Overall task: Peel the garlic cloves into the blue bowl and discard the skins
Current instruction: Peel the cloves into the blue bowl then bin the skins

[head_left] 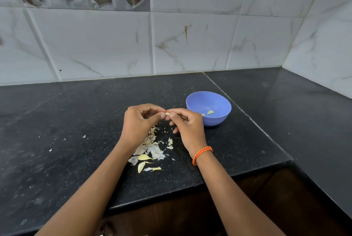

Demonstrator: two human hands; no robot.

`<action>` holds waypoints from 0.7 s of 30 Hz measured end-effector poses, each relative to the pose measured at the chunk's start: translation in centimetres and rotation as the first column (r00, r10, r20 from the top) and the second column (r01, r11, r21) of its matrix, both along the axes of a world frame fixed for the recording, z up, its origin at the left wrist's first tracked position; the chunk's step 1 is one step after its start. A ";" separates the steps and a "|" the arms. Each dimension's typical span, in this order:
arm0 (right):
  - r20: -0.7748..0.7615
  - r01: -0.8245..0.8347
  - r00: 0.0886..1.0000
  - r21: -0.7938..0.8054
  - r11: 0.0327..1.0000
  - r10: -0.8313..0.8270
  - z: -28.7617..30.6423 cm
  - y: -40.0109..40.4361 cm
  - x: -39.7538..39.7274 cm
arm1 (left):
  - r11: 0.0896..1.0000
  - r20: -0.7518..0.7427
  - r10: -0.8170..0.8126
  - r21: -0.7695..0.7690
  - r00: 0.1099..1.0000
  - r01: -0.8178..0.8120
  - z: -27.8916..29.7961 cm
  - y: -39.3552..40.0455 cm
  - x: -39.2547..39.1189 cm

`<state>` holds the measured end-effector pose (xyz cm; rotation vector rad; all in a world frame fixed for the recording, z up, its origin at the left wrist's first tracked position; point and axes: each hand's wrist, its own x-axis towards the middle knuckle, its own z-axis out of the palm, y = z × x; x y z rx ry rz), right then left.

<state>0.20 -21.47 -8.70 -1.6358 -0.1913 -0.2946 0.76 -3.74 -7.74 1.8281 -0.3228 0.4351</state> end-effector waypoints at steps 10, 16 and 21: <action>0.001 0.060 0.998 0.045 0.997 -0.060 0.1 0.0 -0.1 | 0.995 -0.001 0.097 0.039 0.995 -0.097 -0.1 0.3 0.2; 0.000 0.023 1.000 0.054 0.998 -0.023 0.1 0.0 -0.2 | 0.967 -0.010 0.065 0.247 0.998 -0.060 -0.7 0.2 0.4; 0.024 0.032 0.999 0.029 0.999 -0.032 0.1 -0.1 -0.2 | 0.970 0.003 0.067 0.235 0.998 -0.066 -0.4 0.1 0.2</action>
